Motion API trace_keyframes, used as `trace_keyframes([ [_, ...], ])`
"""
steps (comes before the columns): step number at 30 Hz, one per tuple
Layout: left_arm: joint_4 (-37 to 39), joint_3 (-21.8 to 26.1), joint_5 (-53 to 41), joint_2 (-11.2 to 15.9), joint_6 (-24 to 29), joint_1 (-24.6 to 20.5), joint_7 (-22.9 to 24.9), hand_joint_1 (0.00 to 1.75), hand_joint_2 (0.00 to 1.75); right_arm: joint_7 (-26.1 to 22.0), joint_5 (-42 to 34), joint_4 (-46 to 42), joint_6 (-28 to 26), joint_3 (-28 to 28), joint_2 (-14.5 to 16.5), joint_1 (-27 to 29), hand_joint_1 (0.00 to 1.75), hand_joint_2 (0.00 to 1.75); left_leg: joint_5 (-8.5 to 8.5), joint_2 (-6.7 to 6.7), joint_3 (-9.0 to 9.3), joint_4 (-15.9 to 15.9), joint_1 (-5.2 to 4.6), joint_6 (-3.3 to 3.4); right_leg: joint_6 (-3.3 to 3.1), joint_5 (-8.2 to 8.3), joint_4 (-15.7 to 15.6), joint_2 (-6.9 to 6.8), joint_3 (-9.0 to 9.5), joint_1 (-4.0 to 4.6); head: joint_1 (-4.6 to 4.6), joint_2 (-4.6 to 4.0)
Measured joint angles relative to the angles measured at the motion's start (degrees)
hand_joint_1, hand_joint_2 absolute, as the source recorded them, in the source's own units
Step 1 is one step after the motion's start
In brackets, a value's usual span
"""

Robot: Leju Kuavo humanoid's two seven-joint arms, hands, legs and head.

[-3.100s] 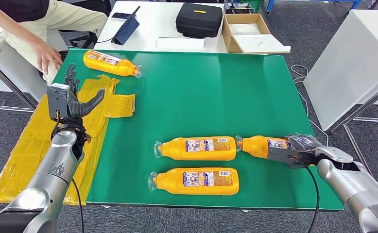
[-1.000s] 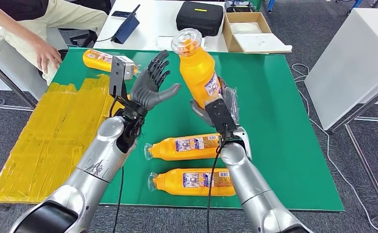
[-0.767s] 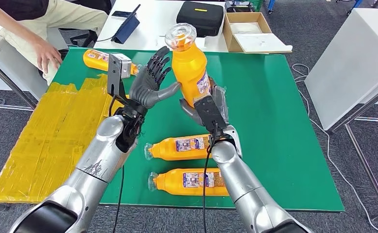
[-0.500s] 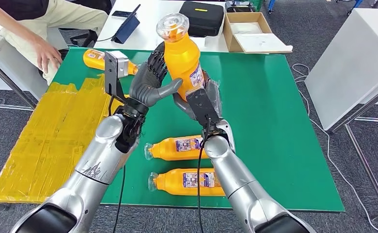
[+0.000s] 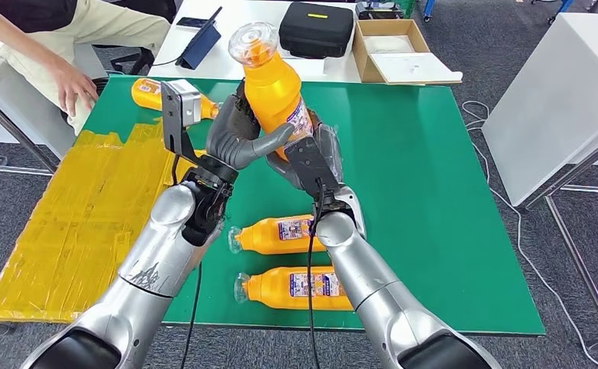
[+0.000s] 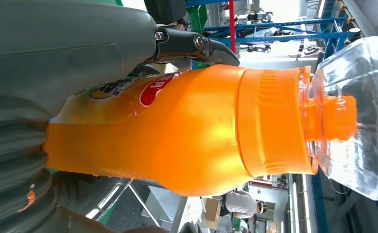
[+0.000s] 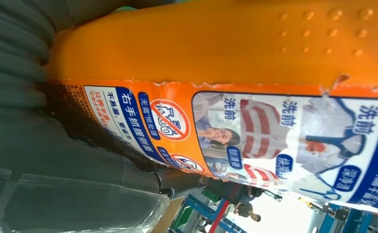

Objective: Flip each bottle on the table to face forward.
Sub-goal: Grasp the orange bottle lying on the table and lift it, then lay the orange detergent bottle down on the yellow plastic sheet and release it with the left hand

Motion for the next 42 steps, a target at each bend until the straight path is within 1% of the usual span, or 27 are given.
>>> trace_keyframes([
  [23,-0.1,0.0,0.0,0.0,0.1,0.4,-0.1,0.00,1.75,0.0,-0.1,0.6,-0.1,0.0,0.3,-0.1,1.75,1.75,0.00,0.00,0.00,0.0,0.00,0.00,0.00,0.00,0.0,0.00,0.00,0.00,0.00,0.00],
  [29,-0.1,0.0,-0.1,0.0,0.7,1.2,-1.3,0.00,1.75,0.3,0.3,1.2,-0.6,0.0,0.3,-0.2,1.75,1.75,0.00,0.00,0.00,0.0,0.00,0.00,0.00,0.00,0.0,0.00,0.00,0.00,0.00,0.00],
  [35,-0.1,0.3,-0.4,0.0,1.1,1.5,-1.8,0.00,1.75,2.0,4.0,2.2,-1.6,1.4,0.6,-0.4,1.73,1.75,0.00,0.00,0.00,0.0,0.00,0.00,0.00,0.00,0.0,0.00,0.00,0.00,0.00,0.00],
  [37,0.0,0.5,-0.6,0.0,1.2,1.5,-2.0,0.00,1.75,3.3,6.3,2.5,-2.1,2.3,0.8,-0.5,1.73,1.75,0.00,0.01,0.00,0.0,0.00,0.00,0.00,0.00,0.0,0.01,0.00,0.00,0.00,0.00],
  [40,0.4,1.2,-0.8,0.0,1.5,1.5,-2.3,0.00,1.75,6.9,9.2,2.4,-2.7,5.9,0.9,-0.7,1.74,1.75,0.00,0.04,0.01,0.0,0.00,0.00,0.00,0.00,0.0,0.03,-0.02,0.00,0.00,0.00],
  [42,0.8,1.7,-0.8,0.0,1.9,1.5,-2.4,0.00,1.75,8.6,9.2,2.2,-3.4,8.7,0.9,-0.8,1.73,1.75,0.00,0.04,0.01,0.0,0.00,0.00,-0.01,0.00,0.0,0.03,-0.04,0.00,-0.01,0.00],
])
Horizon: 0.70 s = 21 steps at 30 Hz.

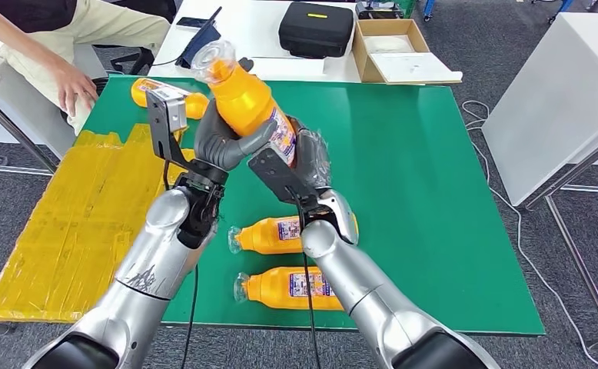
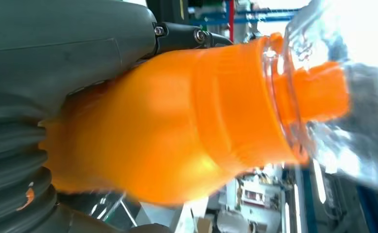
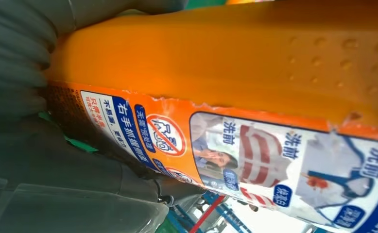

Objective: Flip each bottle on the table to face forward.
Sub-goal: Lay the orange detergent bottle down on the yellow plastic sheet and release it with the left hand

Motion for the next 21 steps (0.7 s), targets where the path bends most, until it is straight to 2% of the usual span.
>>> trace_keyframes([
  [5,0.7,0.7,0.0,0.1,0.4,0.0,-0.3,0.00,1.75,1.4,-1.3,0.0,-1.0,4.4,-0.1,-1.0,1.73,1.75,0.01,0.00,0.00,0.0,0.00,-0.01,0.00,0.00,0.0,0.00,-0.01,-0.01,0.01,0.00],
  [14,1.5,1.1,0.2,0.2,0.7,-0.2,-0.5,0.00,1.75,2.7,-2.3,0.8,-1.5,7.6,-0.3,-2.4,1.73,1.75,0.01,-0.01,0.00,0.0,-0.01,-0.01,0.00,0.00,0.0,0.00,0.00,-0.02,0.01,0.00],
  [15,1.6,1.1,0.2,0.2,0.8,-0.2,-0.6,0.06,1.75,2.8,-2.4,0.9,-1.4,7.8,-0.3,-2.4,1.73,1.75,0.01,-0.01,0.00,0.0,-0.01,-0.01,0.00,0.00,0.0,0.00,0.00,-0.02,0.00,0.00],
  [19,2.0,1.1,0.7,0.2,1.8,-0.2,-1.7,1.67,1.75,3.0,-2.4,1.0,-1.0,8.7,-0.4,-2.8,1.74,1.75,0.01,-0.01,0.00,0.0,0.00,-0.01,0.00,0.00,0.0,0.00,0.00,-0.01,0.01,0.00],
  [21,2.0,1.1,0.7,0.2,2.7,-0.1,-2.5,1.75,1.75,3.3,-2.4,1.1,-0.9,9.2,-0.4,-3.0,1.75,1.75,0.01,-0.01,0.00,0.0,0.00,-0.01,0.00,0.00,0.0,0.00,0.00,-0.01,0.01,0.00],
])
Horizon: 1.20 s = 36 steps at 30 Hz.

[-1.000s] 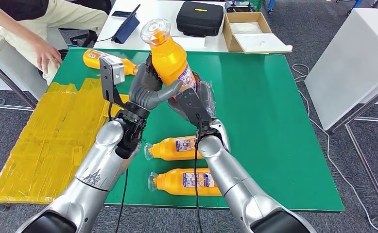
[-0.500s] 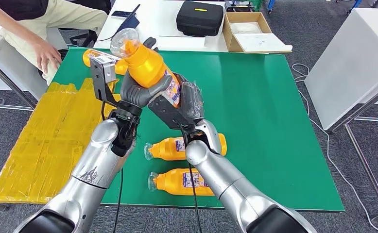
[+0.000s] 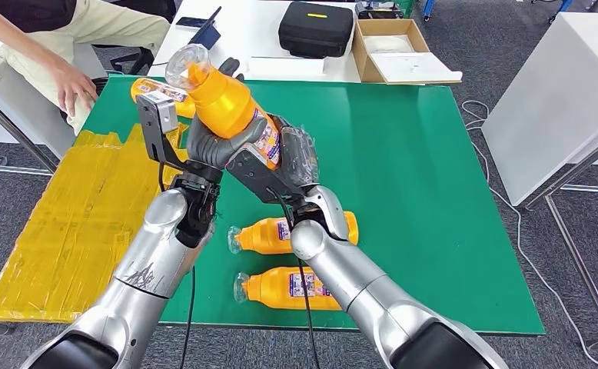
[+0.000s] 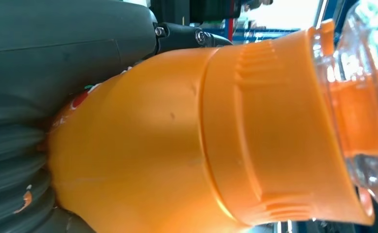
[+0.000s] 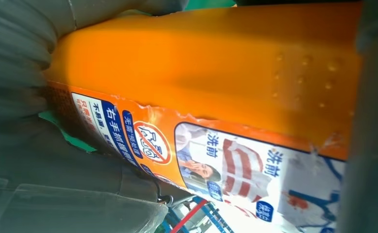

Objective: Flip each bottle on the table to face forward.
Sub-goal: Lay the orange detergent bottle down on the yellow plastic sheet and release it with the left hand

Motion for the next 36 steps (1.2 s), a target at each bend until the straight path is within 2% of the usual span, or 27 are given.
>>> trace_keyframes([
  [6,-0.8,0.0,-1.1,0.0,3.4,1.2,-2.3,1.75,1.75,0.3,-0.1,0.3,0.0,1.1,-0.1,-0.2,1.75,1.75,0.00,0.00,0.00,0.0,0.00,0.00,0.00,0.00,0.0,0.00,0.00,0.00,0.00,0.00],
  [12,-1.0,0.0,-1.5,0.0,4.1,1.7,-2.7,1.75,1.75,0.0,-0.3,0.6,-0.1,1.7,-0.1,-0.2,1.74,1.75,0.00,-0.01,0.00,0.0,0.00,0.00,0.00,0.00,0.0,0.00,0.00,-0.01,0.00,0.00],
  [17,-2.2,0.0,-3.2,0.0,5.4,2.2,-3.1,1.75,1.75,-1.6,-0.8,1.0,-0.4,1.3,-0.1,-0.1,1.75,1.75,0.00,-0.01,-0.01,0.0,0.00,0.00,0.00,0.00,0.0,0.00,0.00,-0.01,0.01,0.00],
  [19,-2.9,0.1,-3.8,0.0,5.8,2.4,-2.9,1.75,1.75,-2.2,-0.5,1.0,-0.4,0.6,0.0,-0.1,1.70,1.75,0.00,-0.01,-0.01,0.0,0.00,0.00,0.00,0.00,0.0,0.00,0.00,0.00,0.01,0.00],
  [21,-3.5,0.2,-4.3,0.0,6.1,2.5,-2.7,1.75,1.75,-2.4,0.0,0.8,-0.2,-0.1,0.0,0.0,1.56,1.75,0.00,-0.01,0.00,0.0,0.00,0.00,0.00,0.00,0.0,0.00,0.00,0.00,0.00,0.00],
  [25,-4.4,0.5,-5.6,0.0,7.0,2.8,-2.6,1.75,1.75,-3.0,0.7,-0.6,1.1,-1.7,-0.2,0.7,0.02,1.75,0.00,-0.01,-0.01,0.0,0.00,0.00,0.00,0.00,0.0,0.00,0.00,0.00,0.00,0.00],
  [30,-5.5,1.5,-7.2,0.5,7.9,3.1,-2.7,1.75,1.75,-4.0,0.7,-6.3,4.1,-3.4,-1.6,3.4,0.00,1.75,0.00,-0.01,-0.01,0.0,0.00,0.00,0.00,0.00,0.0,-0.01,0.00,0.00,0.00,0.00],
  [33,-6.5,3.2,-10.0,1.5,10.2,3.5,-3.1,1.75,1.75,-4.3,0.5,-14.7,5.9,-5.0,-3.8,6.5,0.00,1.75,0.00,-0.03,-0.01,0.0,0.00,0.00,0.00,-0.01,0.0,-0.02,0.00,0.00,-0.01,0.00],
  [36,-7.5,5.3,-16.3,2.8,14.8,4.4,-3.9,1.75,1.75,-4.0,2.2,-23.8,5.9,-6.9,-6.8,9.7,0.00,1.75,-0.01,-0.05,-0.02,0.0,0.00,0.00,-0.01,-0.02,0.0,-0.04,0.00,-0.01,0.01,0.00],
])
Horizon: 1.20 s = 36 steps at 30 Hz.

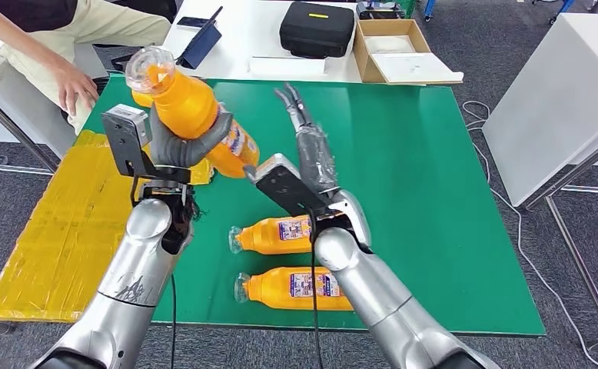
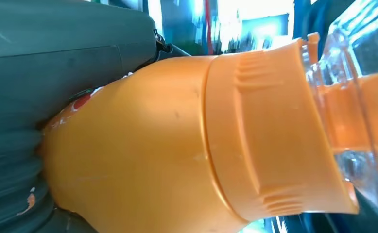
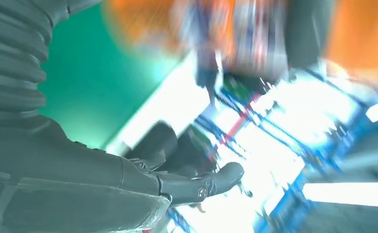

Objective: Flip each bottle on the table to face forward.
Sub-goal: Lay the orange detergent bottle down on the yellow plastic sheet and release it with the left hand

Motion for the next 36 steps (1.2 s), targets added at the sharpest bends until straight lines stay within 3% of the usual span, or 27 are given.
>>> trace_keyframes([
  [7,-0.5,4.7,-13.5,3.7,5.6,2.3,-3.1,1.75,1.75,2.8,10.3,-15.1,-4.0,-4.0,-6.9,7.2,0.00,1.75,-0.04,0.00,0.00,0.0,0.00,-0.03,-0.01,-0.01,0.0,0.01,0.00,0.00,0.00,0.00],
  [14,0.0,7.6,-19.8,6.3,8.9,3.7,-4.5,1.75,1.75,3.4,12.6,-22.8,-5.3,-7.7,-11.6,11.7,0.00,1.75,-0.05,0.02,0.00,0.0,0.00,-0.05,0.00,-0.01,0.0,0.02,-0.01,0.01,-0.01,0.00],
  [16,0.4,7.7,-23.8,6.6,11.4,3.6,-3.3,1.75,1.75,4.1,13.4,-23.8,-5.4,-8.2,-12.1,12.2,0.00,1.75,-0.05,0.02,0.01,0.0,0.00,-0.05,0.00,-0.01,0.0,0.03,-0.03,0.01,-0.01,0.00],
  [20,5.3,7.1,-47.5,8.1,22.0,1.9,2.2,1.75,1.75,6.3,15.3,-25.8,-5.7,-10.0,-13.8,13.0,0.00,1.75,-0.04,0.02,0.02,0.0,0.00,-0.05,0.00,0.00,0.0,0.02,-0.03,0.00,0.00,0.00],
  [25,13.5,6.3,-68.5,10.3,26.0,0.0,8.6,1.75,1.75,6.6,15.5,-26.7,-5.2,-12.0,-15.7,13.3,0.00,1.75,-0.04,0.10,0.01,0.0,0.00,-0.05,0.01,0.02,0.0,0.09,-0.02,0.00,0.00,0.00],
  [30,20.9,6.3,-77.4,12.9,26.2,-0.3,11.1,1.75,1.75,6.9,14.6,-26.6,-4.1,-13.5,-17.1,13.3,0.00,1.75,-0.04,0.18,0.01,0.0,0.00,-0.05,0.01,0.02,0.0,0.14,-0.04,0.01,-0.01,0.00],
  [36,25.2,6.3,-79.5,14.8,26.4,-0.3,11.9,1.75,1.75,7.1,14.2,-26.4,-3.7,-14.3,-18.0,13.1,0.00,1.75,-0.05,0.16,0.00,0.0,0.01,-0.06,-0.01,0.00,0.0,0.15,-0.05,0.01,-0.01,0.00],
])
